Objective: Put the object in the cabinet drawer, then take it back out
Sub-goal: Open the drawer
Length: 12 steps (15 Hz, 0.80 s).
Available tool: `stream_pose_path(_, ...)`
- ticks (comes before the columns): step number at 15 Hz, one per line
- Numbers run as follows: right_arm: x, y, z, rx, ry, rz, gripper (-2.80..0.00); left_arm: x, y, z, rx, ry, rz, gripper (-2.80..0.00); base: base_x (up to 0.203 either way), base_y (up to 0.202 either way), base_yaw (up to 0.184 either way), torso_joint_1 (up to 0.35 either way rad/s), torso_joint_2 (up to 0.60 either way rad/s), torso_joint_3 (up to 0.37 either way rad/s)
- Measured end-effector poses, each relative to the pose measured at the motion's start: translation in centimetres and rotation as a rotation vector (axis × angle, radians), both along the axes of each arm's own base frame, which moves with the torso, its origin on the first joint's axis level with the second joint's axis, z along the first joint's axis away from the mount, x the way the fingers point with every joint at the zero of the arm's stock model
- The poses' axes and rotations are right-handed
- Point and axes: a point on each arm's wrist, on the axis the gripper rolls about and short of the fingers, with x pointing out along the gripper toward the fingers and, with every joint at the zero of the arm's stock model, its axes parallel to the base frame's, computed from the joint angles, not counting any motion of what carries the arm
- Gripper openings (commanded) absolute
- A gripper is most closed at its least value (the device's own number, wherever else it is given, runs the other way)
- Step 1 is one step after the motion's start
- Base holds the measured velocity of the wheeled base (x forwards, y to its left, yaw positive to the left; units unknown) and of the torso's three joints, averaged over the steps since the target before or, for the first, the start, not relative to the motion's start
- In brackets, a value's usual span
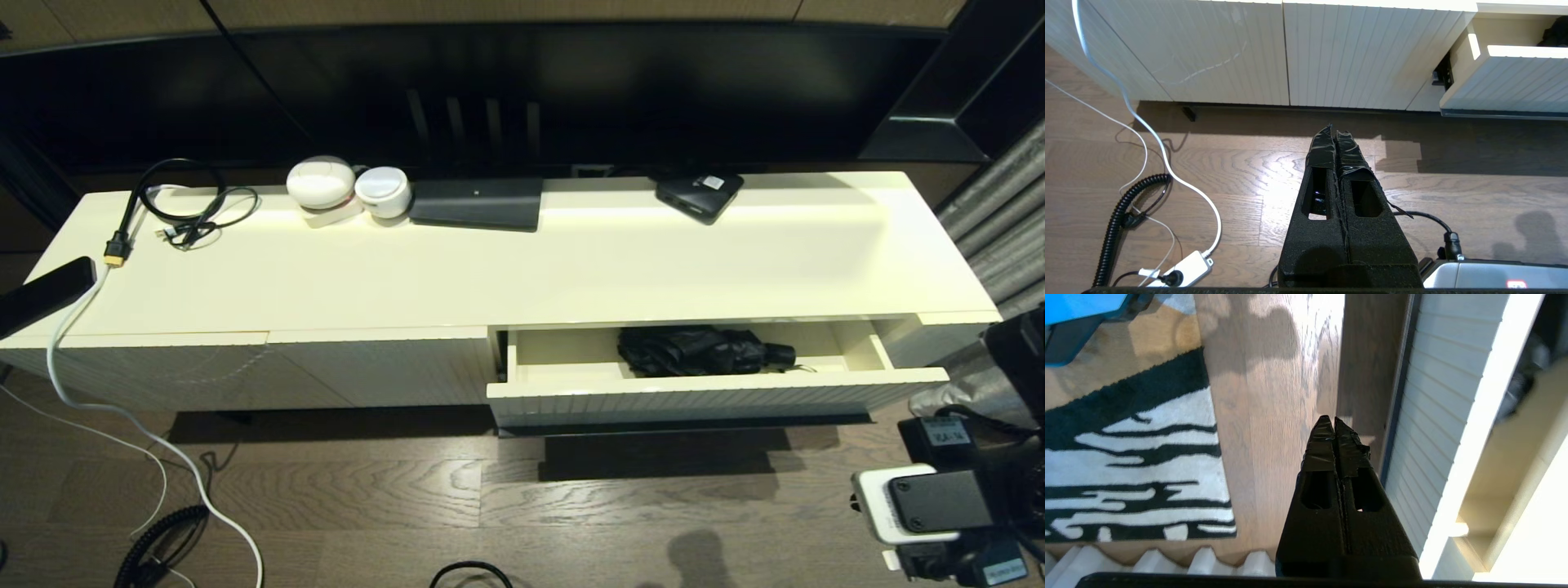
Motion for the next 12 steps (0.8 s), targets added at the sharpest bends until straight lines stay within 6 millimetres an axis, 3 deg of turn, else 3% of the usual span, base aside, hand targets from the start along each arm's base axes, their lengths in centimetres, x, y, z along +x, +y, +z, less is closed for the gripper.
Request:
stream_pose_path(2,-0.3,-0.2,1.1,0.003,-0.023,-0.008,-2.8,0.0,0.0,0.0,0.0,0.0,0.0,-2.8,0.0,0.0,0.0,0.0,0.0,0.0)
stream_pose_path(5,1.0,0.2,2.0,0.004,-0.049,-0.016,-2.8,0.0,0.0,0.0,0.0,0.0,0.0,-2.8,0.0,0.0,0.0,0.0,0.0,0.0)
stream_pose_path(12,9.8,2.3,2.1,0.007,-0.082,-0.045,-2.8,0.0,0.0,0.0,0.0,0.0,0.0,-2.8,0.0,0.0,0.0,0.0,0.0,0.0)
